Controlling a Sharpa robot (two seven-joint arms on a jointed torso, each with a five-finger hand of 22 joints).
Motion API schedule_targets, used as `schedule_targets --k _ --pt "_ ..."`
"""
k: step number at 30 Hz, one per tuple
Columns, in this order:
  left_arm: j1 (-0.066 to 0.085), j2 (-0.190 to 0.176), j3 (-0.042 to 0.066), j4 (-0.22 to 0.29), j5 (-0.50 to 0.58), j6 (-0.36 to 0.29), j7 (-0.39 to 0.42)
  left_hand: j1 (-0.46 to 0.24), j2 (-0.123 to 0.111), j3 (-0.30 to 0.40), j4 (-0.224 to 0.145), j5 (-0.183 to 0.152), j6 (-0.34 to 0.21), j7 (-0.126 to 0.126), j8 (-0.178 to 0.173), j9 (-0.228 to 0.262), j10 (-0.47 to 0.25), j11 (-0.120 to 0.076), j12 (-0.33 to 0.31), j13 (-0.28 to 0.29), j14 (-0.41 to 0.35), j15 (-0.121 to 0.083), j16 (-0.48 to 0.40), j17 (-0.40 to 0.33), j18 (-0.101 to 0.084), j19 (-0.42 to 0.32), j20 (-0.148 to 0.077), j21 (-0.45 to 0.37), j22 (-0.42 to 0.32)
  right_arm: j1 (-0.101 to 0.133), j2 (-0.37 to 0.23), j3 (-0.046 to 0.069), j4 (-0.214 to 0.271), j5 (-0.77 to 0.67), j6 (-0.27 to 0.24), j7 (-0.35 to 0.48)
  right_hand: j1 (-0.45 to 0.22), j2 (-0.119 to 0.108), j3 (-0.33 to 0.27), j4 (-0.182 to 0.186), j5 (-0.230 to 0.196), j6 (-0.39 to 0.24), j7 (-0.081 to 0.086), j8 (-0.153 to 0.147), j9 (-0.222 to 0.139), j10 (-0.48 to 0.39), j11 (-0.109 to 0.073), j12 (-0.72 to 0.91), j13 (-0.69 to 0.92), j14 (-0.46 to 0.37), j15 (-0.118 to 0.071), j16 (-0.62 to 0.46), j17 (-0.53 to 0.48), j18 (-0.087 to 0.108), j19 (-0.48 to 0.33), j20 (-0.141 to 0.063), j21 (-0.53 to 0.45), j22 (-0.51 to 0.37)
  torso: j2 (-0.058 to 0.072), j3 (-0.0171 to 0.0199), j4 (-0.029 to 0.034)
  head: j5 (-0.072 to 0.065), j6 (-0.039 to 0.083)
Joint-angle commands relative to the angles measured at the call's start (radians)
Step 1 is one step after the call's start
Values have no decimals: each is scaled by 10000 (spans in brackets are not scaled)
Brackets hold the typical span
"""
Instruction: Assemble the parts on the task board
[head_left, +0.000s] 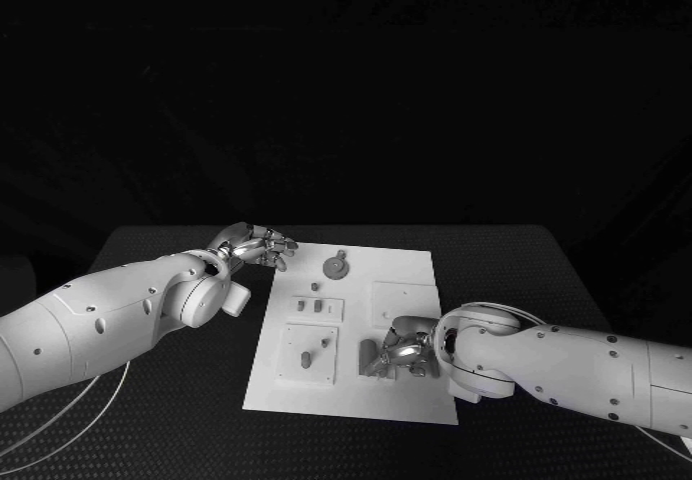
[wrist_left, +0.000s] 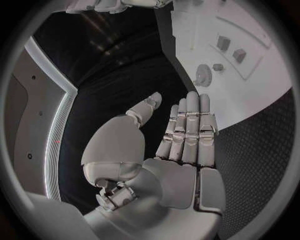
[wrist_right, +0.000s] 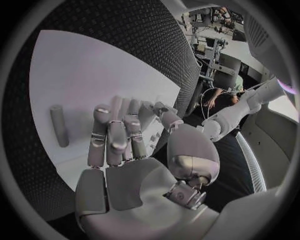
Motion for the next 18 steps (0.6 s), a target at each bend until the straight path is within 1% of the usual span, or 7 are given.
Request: schedule_targets --k 1,4,7,8,10,14,18 --pt "5 0 5 27 63 174 27 -71 -3 -4 32 -46 -66 -19 15 -13 -83 -9 16 -12 28 23 -60 12 8 35 33 -36 9 -13 -46 -12 -89 -513 31 -372 16 119 -44 -116 18 87 4 -4 -24 99 13 -77 8 107 -6 -46 23 60 87 -34 -39 84 0 3 2 4 -5" --pt "5 -2 5 28 63 158 29 -68 -4 -3 30 -52 -67 -20 16 -14 -83 -10 17 -12 27 22 -62 13 9 34 31 -37 9 -13 -43 -12 -96 -592 90 -405 184 220 -26 -509 21 132 -8 -21 -58 139 2 -105 40 150 -19 -64 51 60 113 -59 -42 102 1 3 2 7 -1" --pt "5 -3 5 27 63 161 24 -66 -6 -2 29 -57 -69 -20 16 -14 -84 -10 17 -12 27 22 -63 15 10 33 31 -37 9 -13 -37 -12 -93 -611 142 -434 306 446 -12 -858 25 166 -13 -37 -88 173 -2 -131 71 180 -23 -77 79 60 135 -57 -52 112 3 6 -3 15 7" --pt "5 -3 5 28 63 164 24 -64 -6 0 27 -61 -70 -20 17 -14 -85 -10 17 -13 27 22 -64 16 11 33 30 -37 9 -13 -34 -12 -90 -655 154 -442 449 456 3 -935 26 177 -12 -46 -103 186 -6 -142 90 190 -24 -82 92 60 139 -59 -55 121 4 7 -5 13 10" --pt "5 -2 4 34 63 173 21 -60 -6 1 25 -63 -70 -21 18 -14 -85 -11 17 -13 27 21 -65 18 12 32 30 -37 10 -13 -33 -12 -85 -682 176 -445 628 402 -5 -952 23 185 -13 -55 -117 192 -5 -158 112 200 -24 -86 109 60 140 -61 -55 134 4 6 -4 14 10" --pt "5 -10 4 29 63 161 22 -49 -5 8 18 -68 -72 -22 19 -15 -86 -12 18 -13 27 20 -67 22 14 31 28 -37 11 -13 -31 -12 -79 -691 225 -414 1044 207 -71 -958 19 196 -8 -74 -144 206 -6 -190 162 197 -21 -101 116 60 132 -56 -63 153 5 8 -3 6 1" --pt "5 -15 4 26 63 167 19 -39 -4 13 11 -72 -72 -22 21 -15 -87 -13 19 -13 27 19 -69 25 15 30 28 -38 11 -13 -29 -12 -59 -668 299 -351 1137 -137 -204 -938 16 205 -6 -90 -167 215 5 -221 192 195 -13 -117 117 60 134 -34 -82 150 4 7 -1 -5 4"
